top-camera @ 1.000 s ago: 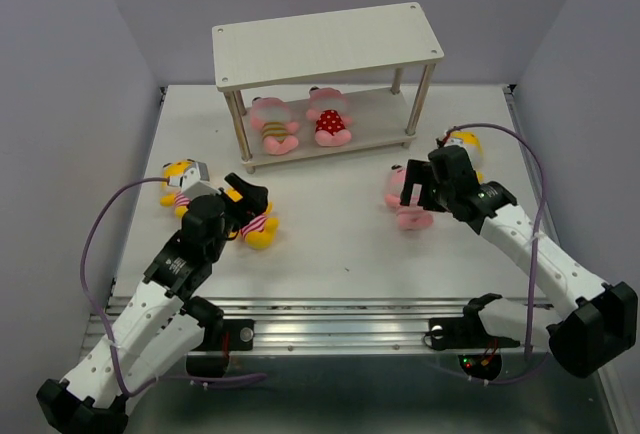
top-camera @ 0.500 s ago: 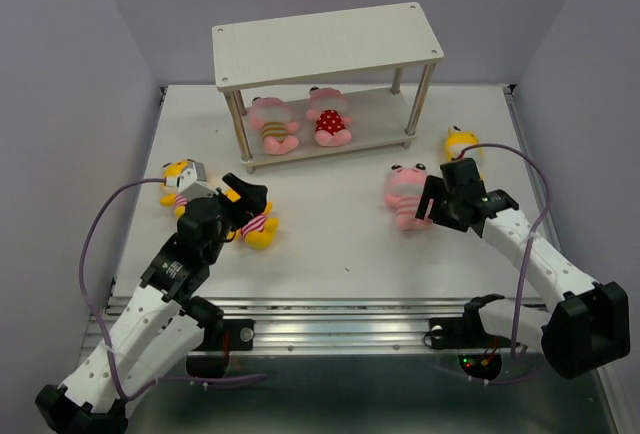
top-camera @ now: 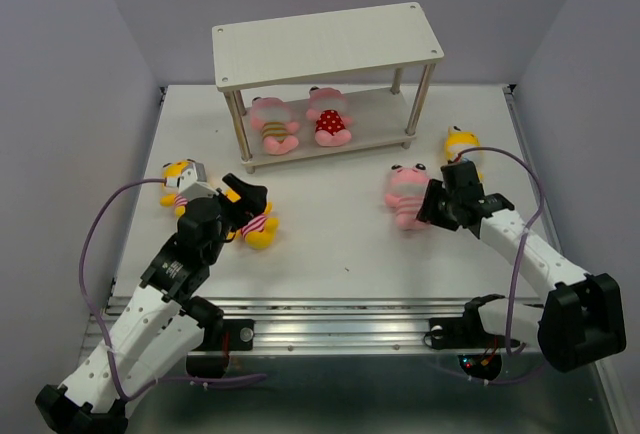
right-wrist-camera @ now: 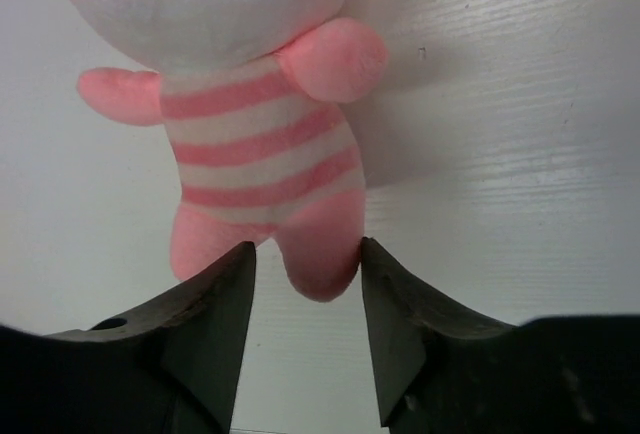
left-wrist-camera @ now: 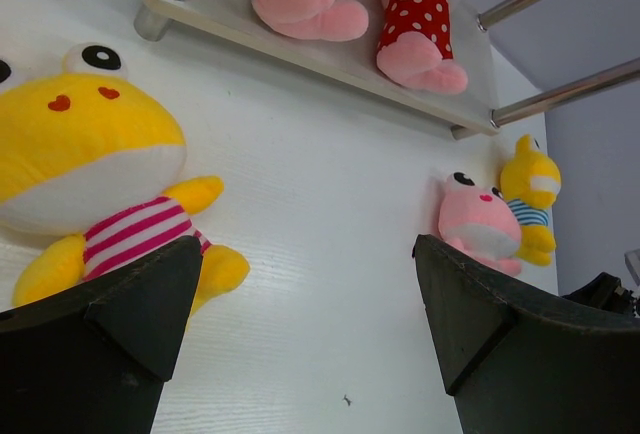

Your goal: Place and organize the stuffed toys onto the shelf

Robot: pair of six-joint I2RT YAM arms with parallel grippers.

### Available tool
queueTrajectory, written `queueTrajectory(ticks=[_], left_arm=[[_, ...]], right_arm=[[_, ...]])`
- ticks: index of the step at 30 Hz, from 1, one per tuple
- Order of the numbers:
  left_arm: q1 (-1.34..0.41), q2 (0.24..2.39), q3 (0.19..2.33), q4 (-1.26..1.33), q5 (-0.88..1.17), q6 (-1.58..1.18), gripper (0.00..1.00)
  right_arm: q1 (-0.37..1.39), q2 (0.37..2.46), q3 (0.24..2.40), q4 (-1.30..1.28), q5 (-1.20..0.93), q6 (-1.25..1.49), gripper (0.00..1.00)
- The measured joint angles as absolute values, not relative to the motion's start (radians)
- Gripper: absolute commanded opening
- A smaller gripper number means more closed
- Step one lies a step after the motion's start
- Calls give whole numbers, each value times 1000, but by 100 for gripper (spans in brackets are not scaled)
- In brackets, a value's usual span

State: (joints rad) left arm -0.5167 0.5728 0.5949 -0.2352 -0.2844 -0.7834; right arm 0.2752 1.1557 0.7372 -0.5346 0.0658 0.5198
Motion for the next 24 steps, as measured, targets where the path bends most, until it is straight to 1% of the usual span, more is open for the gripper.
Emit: queueTrajectory(ticks=[5, 6, 8, 9, 10, 17, 24], left_arm=[[-517, 566, 595, -237, -285, -784, 99], [-517, 564, 595, -237, -285, -784, 99], [-517, 559, 595, -237, -285, -784, 99], [-517, 559, 595, -237, -285, -784, 99], [-517, 558, 595, -237, -285, -784, 99], [-517, 545, 595, -239, -289, -785, 99], [-517, 542, 595, -241, -297, -788, 99]], right_arm=[[269, 1167, 735, -510, 60, 519, 28], [269, 1167, 735, -508, 60, 520, 19], [269, 1167, 735, -507, 61, 521, 11], [269, 1167, 735, -506, 62, 520, 3], [269, 1167, 735, -506, 62, 520, 1], [269, 1150, 736, -506, 60, 446, 1], [269, 1045, 807, -508, 32, 360, 1]])
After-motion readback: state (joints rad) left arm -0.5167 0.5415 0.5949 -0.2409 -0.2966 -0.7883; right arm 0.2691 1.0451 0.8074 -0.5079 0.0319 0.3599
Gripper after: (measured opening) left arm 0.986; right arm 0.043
